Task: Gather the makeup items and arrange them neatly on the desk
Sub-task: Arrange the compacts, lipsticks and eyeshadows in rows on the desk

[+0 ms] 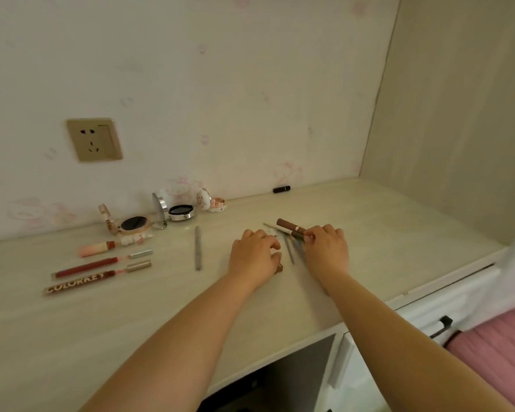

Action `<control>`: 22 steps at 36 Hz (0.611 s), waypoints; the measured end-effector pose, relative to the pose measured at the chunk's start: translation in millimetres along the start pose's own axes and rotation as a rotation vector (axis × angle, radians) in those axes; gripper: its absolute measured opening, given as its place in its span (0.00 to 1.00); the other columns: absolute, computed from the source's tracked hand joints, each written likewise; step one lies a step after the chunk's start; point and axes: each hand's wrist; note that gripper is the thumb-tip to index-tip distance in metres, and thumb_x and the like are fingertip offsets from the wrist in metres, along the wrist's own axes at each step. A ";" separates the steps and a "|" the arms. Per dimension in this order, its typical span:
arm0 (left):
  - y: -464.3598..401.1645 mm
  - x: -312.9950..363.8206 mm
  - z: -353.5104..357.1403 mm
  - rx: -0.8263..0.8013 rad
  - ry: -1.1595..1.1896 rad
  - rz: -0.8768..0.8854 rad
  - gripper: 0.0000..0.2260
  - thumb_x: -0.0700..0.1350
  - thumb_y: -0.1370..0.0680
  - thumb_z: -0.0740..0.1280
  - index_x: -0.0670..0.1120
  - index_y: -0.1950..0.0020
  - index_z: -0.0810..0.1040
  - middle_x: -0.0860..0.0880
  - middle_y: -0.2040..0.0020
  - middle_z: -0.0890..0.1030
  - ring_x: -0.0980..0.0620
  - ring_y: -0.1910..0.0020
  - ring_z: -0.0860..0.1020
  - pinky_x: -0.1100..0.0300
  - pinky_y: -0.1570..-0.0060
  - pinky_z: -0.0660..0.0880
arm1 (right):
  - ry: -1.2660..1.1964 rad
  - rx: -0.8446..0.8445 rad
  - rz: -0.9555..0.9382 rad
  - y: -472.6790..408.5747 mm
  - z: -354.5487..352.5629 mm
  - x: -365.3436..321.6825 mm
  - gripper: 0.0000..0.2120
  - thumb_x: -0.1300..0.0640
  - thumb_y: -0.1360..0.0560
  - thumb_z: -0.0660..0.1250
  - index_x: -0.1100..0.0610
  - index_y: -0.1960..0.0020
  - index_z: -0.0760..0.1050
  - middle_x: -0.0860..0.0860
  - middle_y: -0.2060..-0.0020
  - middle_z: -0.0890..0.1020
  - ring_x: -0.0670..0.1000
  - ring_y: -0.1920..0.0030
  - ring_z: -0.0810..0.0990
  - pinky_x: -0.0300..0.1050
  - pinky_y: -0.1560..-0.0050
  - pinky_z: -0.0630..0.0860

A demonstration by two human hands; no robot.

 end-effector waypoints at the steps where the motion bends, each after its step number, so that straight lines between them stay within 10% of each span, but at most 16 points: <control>1: -3.5 3.3 1.3 -0.017 -0.005 -0.009 0.12 0.52 0.23 0.60 0.54 0.42 0.76 0.53 0.40 0.75 0.49 0.40 0.68 0.55 0.48 0.64 | 0.018 -0.019 0.019 -6.1 -0.6 3.8 0.15 0.52 0.20 0.55 0.55 0.39 0.74 0.54 0.43 0.76 0.56 0.43 0.70 0.46 0.44 0.66; 22: 10.3 -10.5 3.6 -0.147 0.201 -0.194 0.22 0.63 0.30 0.67 0.54 0.41 0.76 0.50 0.40 0.72 0.49 0.39 0.69 0.54 0.41 0.69 | 0.208 -0.287 0.166 -51.4 12.0 -7.1 0.21 0.45 0.21 0.55 0.60 0.42 0.74 0.57 0.44 0.74 0.57 0.41 0.69 0.46 0.50 0.68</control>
Point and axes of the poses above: each hand's wrist, its own y-axis away from the middle knuckle, its own z-axis out of the palm, x = y × z
